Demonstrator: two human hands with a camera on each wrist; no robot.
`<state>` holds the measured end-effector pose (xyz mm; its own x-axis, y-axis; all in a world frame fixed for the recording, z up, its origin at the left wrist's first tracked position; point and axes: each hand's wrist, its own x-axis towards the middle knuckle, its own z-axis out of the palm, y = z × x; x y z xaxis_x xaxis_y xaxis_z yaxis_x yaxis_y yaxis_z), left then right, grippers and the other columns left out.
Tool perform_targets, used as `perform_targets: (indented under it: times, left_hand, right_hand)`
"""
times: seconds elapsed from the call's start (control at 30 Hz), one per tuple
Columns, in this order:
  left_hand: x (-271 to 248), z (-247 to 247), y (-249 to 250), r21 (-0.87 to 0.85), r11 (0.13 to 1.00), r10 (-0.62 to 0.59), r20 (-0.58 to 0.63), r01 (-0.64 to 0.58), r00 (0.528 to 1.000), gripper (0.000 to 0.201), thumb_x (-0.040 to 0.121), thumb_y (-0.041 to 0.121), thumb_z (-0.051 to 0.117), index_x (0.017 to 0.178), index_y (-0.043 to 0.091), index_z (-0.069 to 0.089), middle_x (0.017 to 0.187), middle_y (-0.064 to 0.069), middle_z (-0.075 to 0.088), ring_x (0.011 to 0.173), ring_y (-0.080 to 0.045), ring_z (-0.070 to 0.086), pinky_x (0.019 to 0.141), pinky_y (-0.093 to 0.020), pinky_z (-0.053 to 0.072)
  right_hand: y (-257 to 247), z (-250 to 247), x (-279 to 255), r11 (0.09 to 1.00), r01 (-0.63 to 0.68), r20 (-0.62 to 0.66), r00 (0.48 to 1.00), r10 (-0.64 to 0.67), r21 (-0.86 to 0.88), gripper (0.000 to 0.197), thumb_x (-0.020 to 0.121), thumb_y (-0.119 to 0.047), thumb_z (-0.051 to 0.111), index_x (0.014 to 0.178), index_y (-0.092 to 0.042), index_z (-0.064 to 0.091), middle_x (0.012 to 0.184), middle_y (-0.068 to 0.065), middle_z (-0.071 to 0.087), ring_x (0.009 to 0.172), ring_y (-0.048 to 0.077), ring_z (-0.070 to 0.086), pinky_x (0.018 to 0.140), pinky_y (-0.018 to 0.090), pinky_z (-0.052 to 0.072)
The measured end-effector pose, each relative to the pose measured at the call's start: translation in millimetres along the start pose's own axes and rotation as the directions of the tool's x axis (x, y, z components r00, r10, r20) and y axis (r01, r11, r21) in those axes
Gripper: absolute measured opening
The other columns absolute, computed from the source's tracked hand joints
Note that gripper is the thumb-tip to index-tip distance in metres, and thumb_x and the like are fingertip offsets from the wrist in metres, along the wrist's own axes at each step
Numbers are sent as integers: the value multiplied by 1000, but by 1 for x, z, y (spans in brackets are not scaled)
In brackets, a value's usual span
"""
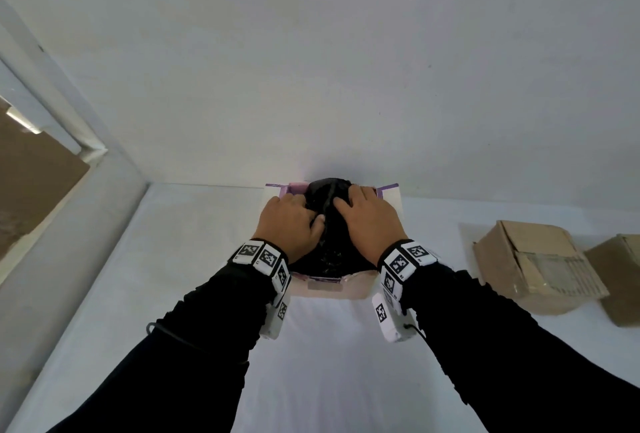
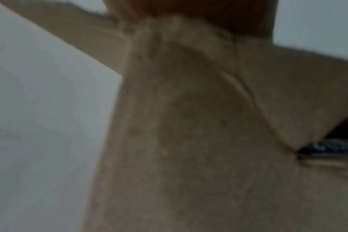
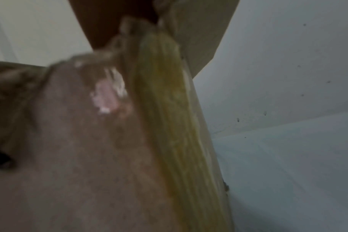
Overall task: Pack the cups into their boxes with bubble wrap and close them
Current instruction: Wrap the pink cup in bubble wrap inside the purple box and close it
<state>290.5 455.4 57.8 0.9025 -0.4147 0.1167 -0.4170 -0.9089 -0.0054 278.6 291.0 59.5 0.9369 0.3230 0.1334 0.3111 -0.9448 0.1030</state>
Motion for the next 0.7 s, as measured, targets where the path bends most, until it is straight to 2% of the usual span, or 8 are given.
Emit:
perform_targets:
  times: [0.07, 0.13, 0.23, 0.33, 0.4, 0.5, 0.57, 0.7]
  left_hand:
    - [5, 3, -2, 69, 997, -40, -17, 41, 999, 38, 88, 38, 46, 84, 15, 75, 108, -10, 60, 102, -32, 51, 79, -39, 36]
    - [8, 3, -5, 182, 982, -39, -10, 40, 999, 24, 84, 32, 56, 80, 18, 74, 98, -4, 63, 100, -30, 50, 80, -40, 32]
    - [8, 10, -10, 216, 976, -22, 19, 17, 1000, 13, 80, 20, 56, 81, 21, 69, 76, 5, 67, 104, -28, 52, 92, -46, 24]
    - [9, 17, -13, 163, 986, -32, 39, 25, 999, 31, 84, 21, 53, 114, 23, 62, 80, 4, 72, 119, -28, 47, 102, -53, 14]
    - [9, 17, -11, 151, 989, -20, 81, 8, 997, 40, 89, 24, 49, 128, 28, 54, 94, 4, 71, 127, -27, 40, 106, -54, 14]
    - [10, 16, -11, 200, 979, -2, 140, -26, 990, 33, 94, 26, 43, 120, 31, 62, 114, 1, 61, 129, -28, 33, 108, -52, 15]
    - [10, 11, -10, 245, 969, 19, 89, -40, 996, 24, 87, 26, 52, 101, 28, 72, 109, -3, 58, 119, -30, 41, 103, -50, 21]
    - [11, 13, -16, 297, 954, 70, -104, -36, 992, 9, 68, 21, 70, 71, 21, 62, 76, 1, 60, 87, -28, 51, 77, -39, 29]
  right_hand:
    - [-3, 3, 2, 995, 21, 66, 998, -15, -95, 26, 80, -18, 52, 101, -17, 66, 94, 8, 63, 89, 29, 58, 66, 37, 46]
    - [-3, 3, 2, 988, 44, 90, 995, -31, -147, 23, 80, -20, 50, 91, -18, 70, 93, 6, 64, 90, 27, 58, 71, 37, 45]
    - [0, 7, 5, 994, 87, 170, 983, -75, -65, 29, 92, -15, 40, 114, -11, 59, 117, 11, 57, 101, 29, 58, 76, 37, 41]
    - [2, 10, 7, 996, 93, 183, 979, -88, -17, 39, 96, -17, 35, 134, -11, 38, 116, 11, 63, 103, 31, 61, 81, 38, 40]
    - [2, 13, 9, 995, 89, 210, 974, -79, -39, 42, 95, -19, 37, 136, -14, 36, 111, 9, 67, 104, 30, 60, 86, 38, 37]
    - [3, 13, 13, 991, 108, 275, 958, -81, -84, 39, 94, -22, 36, 133, -20, 45, 111, 7, 69, 119, 31, 48, 103, 43, 28]
    - [5, 9, 13, 989, 115, 275, 958, -85, -94, 37, 95, -22, 36, 127, -22, 54, 112, 5, 68, 125, 33, 41, 107, 45, 24]
    - [6, -11, 7, 973, 11, 48, 999, 0, -230, 30, 79, -13, 36, 86, -17, 65, 92, 6, 61, 93, 30, 53, 77, 40, 40]
